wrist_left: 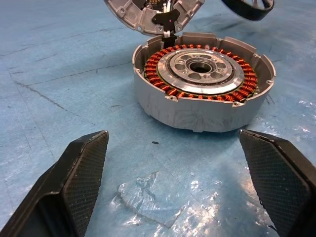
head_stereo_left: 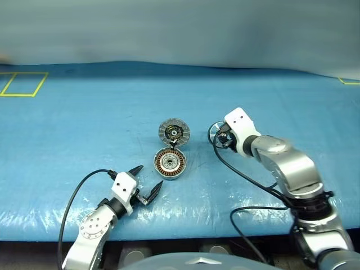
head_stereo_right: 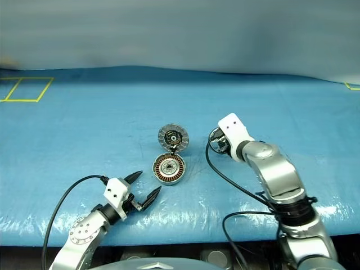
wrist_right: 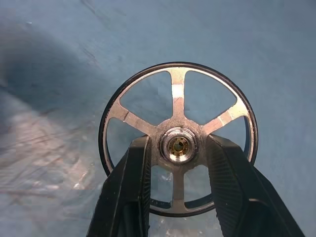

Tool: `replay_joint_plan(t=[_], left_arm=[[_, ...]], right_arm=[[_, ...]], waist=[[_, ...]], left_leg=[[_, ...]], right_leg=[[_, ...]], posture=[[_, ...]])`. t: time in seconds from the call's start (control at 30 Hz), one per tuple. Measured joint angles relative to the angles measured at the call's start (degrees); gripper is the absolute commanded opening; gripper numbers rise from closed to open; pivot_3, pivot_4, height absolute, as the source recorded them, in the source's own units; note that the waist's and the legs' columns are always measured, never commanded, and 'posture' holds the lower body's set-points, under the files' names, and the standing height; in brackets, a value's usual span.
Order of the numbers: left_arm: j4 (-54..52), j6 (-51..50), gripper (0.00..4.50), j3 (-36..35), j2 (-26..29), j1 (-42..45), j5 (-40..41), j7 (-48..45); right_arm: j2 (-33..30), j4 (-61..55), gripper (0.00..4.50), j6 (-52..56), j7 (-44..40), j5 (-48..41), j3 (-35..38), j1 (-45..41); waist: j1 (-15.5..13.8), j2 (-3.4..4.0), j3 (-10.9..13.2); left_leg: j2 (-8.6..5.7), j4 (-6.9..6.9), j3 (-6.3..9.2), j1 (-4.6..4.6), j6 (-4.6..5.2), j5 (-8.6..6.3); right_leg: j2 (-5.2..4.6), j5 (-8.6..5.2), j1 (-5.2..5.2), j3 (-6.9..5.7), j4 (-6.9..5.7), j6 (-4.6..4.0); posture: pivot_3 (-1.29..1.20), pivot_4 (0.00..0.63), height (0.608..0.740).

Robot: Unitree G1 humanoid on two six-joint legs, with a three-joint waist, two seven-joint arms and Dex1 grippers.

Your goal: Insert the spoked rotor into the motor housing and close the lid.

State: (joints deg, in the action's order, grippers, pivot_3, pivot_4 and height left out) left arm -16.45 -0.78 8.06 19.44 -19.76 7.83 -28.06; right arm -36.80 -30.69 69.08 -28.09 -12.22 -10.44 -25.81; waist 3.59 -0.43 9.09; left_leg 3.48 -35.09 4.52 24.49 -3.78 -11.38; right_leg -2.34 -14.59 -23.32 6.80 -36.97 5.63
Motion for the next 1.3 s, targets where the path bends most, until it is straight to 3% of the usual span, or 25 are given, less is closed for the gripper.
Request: replay_joint_plan(t=[0.1, 0.17, 0.4, 0.5, 1.3], left_arm=[[-0.07, 0.08, 4.5, -0.28, 0.14, 0.22, -0.09, 0.11], [-0.08, 0.23, 4.5, -0.42, 0.27, 0.49, -0.17, 0.19], [-0.07, 2.35, 4.5, -1.02, -0.12, 0.81, -0.14, 0.48], [-0.07, 2.75, 4.5, -1.0, -0.22, 0.96, -0.11, 0.48], [-0.07, 2.78, 4.5, -0.88, -1.14, -0.43, -0.2, 0.59]], right_arm=[[-3.23, -7.04, 1.31, -1.54, -7.9, -5.44, -2.01, -1.02], [-2.14, -9.63, 1.31, -2.38, -9.94, -7.62, -4.55, -2.7], [8.74, -9.42, 1.31, -2.32, -5.59, -7.97, -15.17, -7.1], [10.33, -6.63, 1.31, -2.33, -4.02, -6.49, -19.23, -8.51], [6.15, -1.49, 1.31, -2.53, -4.51, -3.81, -21.84, -8.65]], waist=[[0.17, 0.0, 0.0], [0.26, -0.01, 0.01], [-0.01, -0.05, 0.0], [-0.18, -0.04, 0.0], [-0.15, -0.04, -0.01]], left_leg=[[0.03, 0.01, 0.01, 0.02, 0.0, 0.0], [0.03, -0.04, 0.01, 0.04, 0.0, 0.0], [0.03, -0.17, 0.01, 0.1, 0.01, 0.02], [0.02, -0.17, 0.02, 0.13, 0.0, 0.02], [0.02, -0.16, 0.01, 0.13, 0.01, 0.03]], right_leg=[[0.05, -0.01, -0.05, 0.0, 0.0, 0.0], [0.05, 0.0, -0.06, 0.0, 0.0, 0.02], [0.04, 0.05, -0.06, 0.0, -0.02, 0.06], [0.04, 0.12, -0.06, 0.0, -0.03, -0.03], [0.05, 0.1, -0.09, 0.0, -0.08, 0.0]], posture=[[0.0, 0.15, 0.74], [0.0, 0.15, 0.74], [0.0, 0.15, 0.74], [0.0, 0.15, 0.74], [0.0, 0.15, 0.74]])
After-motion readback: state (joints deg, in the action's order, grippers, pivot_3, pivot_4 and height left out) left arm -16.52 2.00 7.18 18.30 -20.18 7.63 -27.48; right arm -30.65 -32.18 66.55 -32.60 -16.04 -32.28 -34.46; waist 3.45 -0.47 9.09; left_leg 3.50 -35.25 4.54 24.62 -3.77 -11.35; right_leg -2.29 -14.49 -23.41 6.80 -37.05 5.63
